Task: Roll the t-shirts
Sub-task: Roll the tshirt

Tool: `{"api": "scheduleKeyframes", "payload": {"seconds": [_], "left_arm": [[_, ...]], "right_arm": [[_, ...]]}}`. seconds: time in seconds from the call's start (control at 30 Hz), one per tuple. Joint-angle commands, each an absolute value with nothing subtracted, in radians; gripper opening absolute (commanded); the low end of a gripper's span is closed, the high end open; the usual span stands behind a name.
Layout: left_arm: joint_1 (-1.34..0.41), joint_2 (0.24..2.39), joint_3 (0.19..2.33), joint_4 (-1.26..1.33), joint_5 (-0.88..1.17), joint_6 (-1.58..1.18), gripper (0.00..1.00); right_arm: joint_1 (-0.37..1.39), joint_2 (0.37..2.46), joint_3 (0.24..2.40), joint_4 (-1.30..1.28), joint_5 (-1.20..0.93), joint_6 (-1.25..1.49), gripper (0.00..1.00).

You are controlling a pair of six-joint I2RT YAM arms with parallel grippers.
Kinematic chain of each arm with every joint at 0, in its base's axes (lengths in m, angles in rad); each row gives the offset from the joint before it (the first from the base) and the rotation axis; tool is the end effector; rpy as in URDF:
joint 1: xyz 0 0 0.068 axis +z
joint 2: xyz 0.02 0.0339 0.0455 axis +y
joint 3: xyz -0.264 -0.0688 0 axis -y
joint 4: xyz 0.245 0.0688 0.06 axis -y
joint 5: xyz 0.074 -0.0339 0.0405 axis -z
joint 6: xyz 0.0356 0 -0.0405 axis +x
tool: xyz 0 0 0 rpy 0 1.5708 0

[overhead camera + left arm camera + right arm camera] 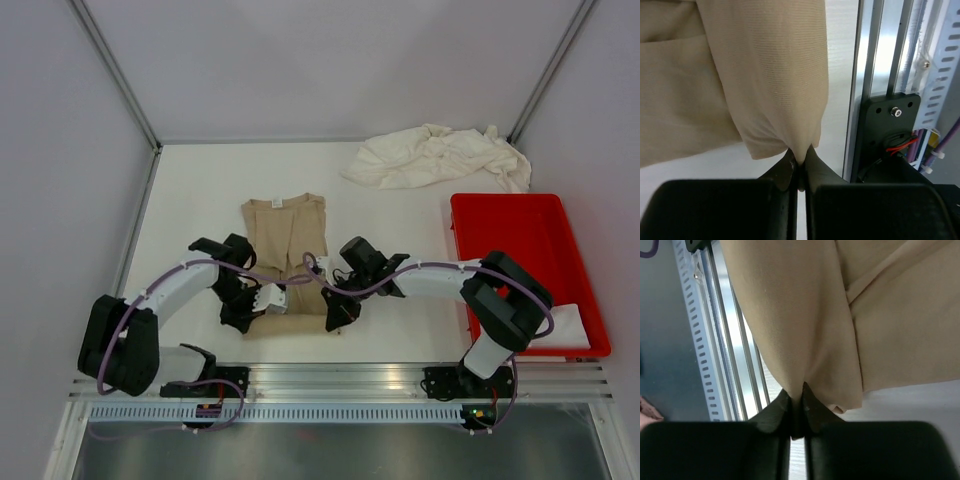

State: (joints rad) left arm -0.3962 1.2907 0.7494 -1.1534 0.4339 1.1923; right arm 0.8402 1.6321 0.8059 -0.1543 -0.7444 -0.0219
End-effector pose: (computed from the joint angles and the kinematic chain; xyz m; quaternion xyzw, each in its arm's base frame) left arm 0.1555 -0.0813 0.1869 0.6859 0.6926 -0.2215 0.0275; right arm 0.1836 0.2411 0.1543 -0.4685 0.7655 0.4270 0.1102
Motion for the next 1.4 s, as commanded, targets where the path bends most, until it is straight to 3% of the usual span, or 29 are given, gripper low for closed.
{"api": "scheduleKeyframes", "payload": {"seconds": [0.0,0.07,0.13,0.47,0.6,0.7,0.83,1.13,1.37], "left_arm": [[-0.310,1.391,0.834,-1.250,0.486,1.313,0.02],[-0.270,1.448,0.877,-1.247,0.509,1.296,0.02],[-0.259,1.528,0.937,-1.211,0.511,1.240,0.02],[-0.226,1.664,0.986,-1.189,0.534,1.121,0.03],[-0.221,1.723,1.017,-1.187,0.514,1.072,0.08],[-0.213,1.740,1.031,-1.177,0.517,1.046,0.11],[-0.210,1.743,1.032,-1.174,0.535,1.035,0.17],[-0.206,1.758,1.045,-1.154,0.509,0.973,0.29],[-0.198,1.727,1.071,-1.135,0.488,0.905,0.50]], "right_arm": [[0.787,1.703,0.889,-0.199,-0.802,-0.025,0.23],[0.753,1.730,0.911,-0.193,-0.758,-0.011,0.37],[0.726,1.729,0.902,-0.132,-0.694,0.046,0.39],[0.666,1.617,0.778,0.064,-0.601,0.192,0.41],[0.670,1.496,0.736,0.058,-0.456,0.227,0.41],[0.728,1.389,0.743,0.052,-0.329,0.215,0.36],[0.860,1.359,0.687,0.230,-0.346,0.218,0.19],[0.951,1.598,0.653,0.560,-0.391,0.405,0.08],[0.945,1.704,0.692,0.546,-0.313,0.457,0.04]]}}
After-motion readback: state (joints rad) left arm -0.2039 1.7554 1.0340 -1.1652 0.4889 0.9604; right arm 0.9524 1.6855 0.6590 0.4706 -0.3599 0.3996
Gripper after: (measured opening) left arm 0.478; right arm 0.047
